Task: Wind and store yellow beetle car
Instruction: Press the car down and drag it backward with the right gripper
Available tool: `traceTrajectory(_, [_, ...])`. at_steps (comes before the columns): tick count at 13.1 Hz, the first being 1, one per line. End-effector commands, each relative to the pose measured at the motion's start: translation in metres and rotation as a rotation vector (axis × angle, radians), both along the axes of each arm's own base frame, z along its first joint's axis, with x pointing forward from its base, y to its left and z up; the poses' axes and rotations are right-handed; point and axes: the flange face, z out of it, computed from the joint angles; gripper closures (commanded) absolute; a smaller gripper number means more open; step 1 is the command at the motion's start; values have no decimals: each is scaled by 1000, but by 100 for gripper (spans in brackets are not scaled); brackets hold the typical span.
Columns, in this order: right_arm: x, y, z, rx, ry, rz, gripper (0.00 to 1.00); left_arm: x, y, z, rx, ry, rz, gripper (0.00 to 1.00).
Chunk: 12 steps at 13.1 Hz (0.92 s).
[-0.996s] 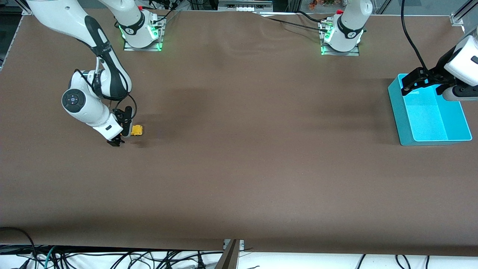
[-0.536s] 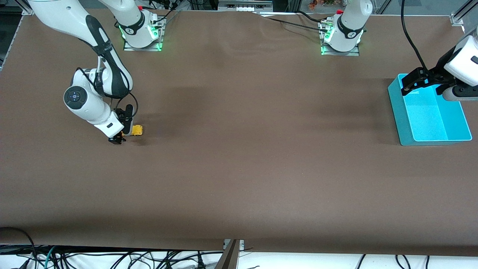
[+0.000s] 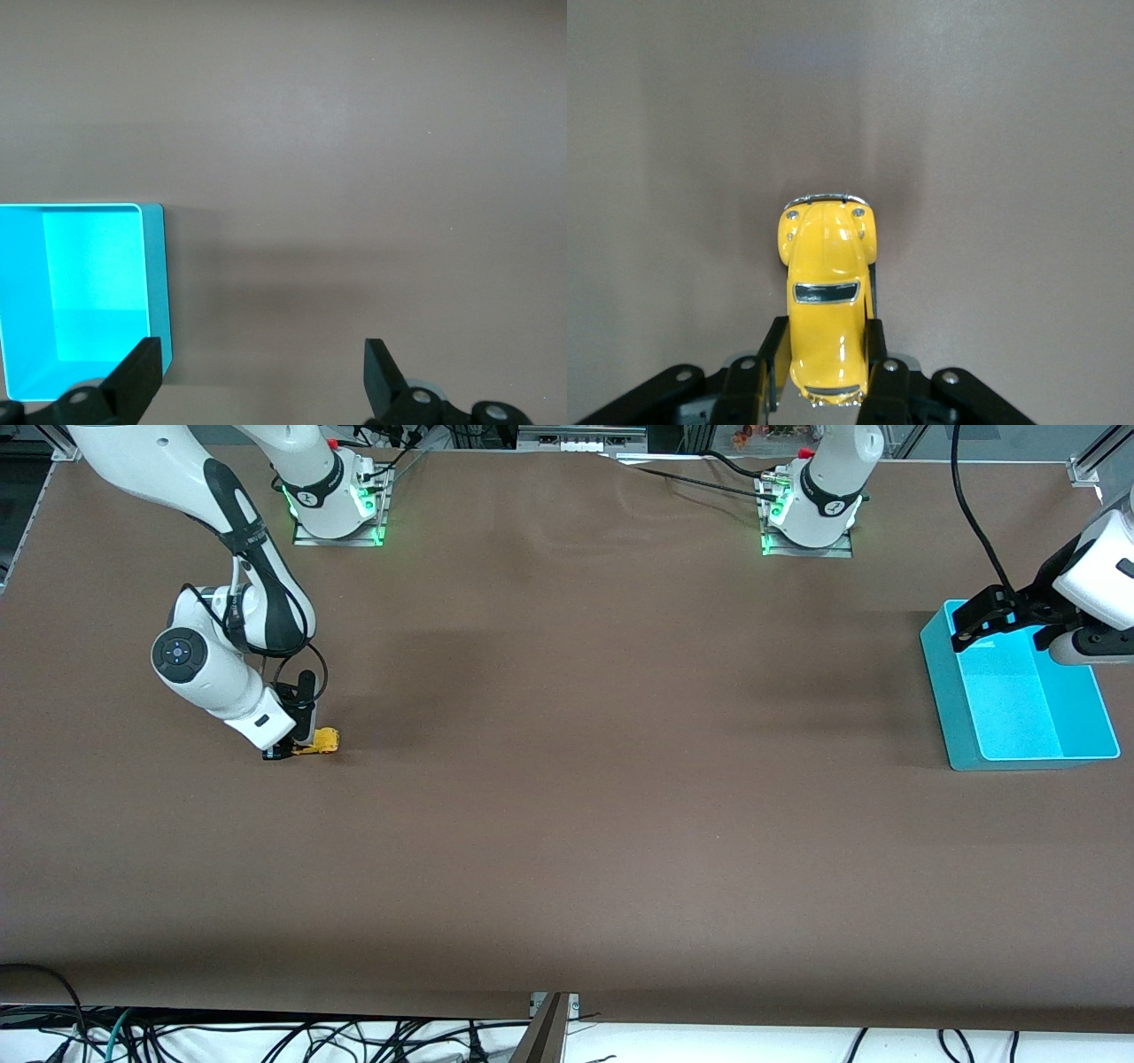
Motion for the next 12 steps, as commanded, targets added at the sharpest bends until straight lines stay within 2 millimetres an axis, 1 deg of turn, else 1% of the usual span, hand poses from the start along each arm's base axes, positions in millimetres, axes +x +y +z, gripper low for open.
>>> traceTrajectory(1, [-9, 1, -2, 2, -3, 22, 99, -3, 3, 0, 4, 8, -8, 0])
traceTrajectory(4, [-10, -3, -8, 0, 6, 26, 99, -2, 3, -1, 4, 8, -8, 0])
traceTrajectory(5, [-10, -8, -9, -2, 9, 32, 99, -2, 2, -1, 4, 8, -9, 0])
traceTrajectory(7, [-9, -32, -12, -3, 7, 26, 98, -2, 1, -1, 4, 8, -11, 0])
traceTrajectory(11, [-8, -87, -15, -5, -10, 43, 97, -2, 2, -1, 4, 8, -9, 0])
traceTrajectory(12, [-10, -104, -19, -6, -12, 40, 97, -2, 2, 0, 4, 6, -9, 0])
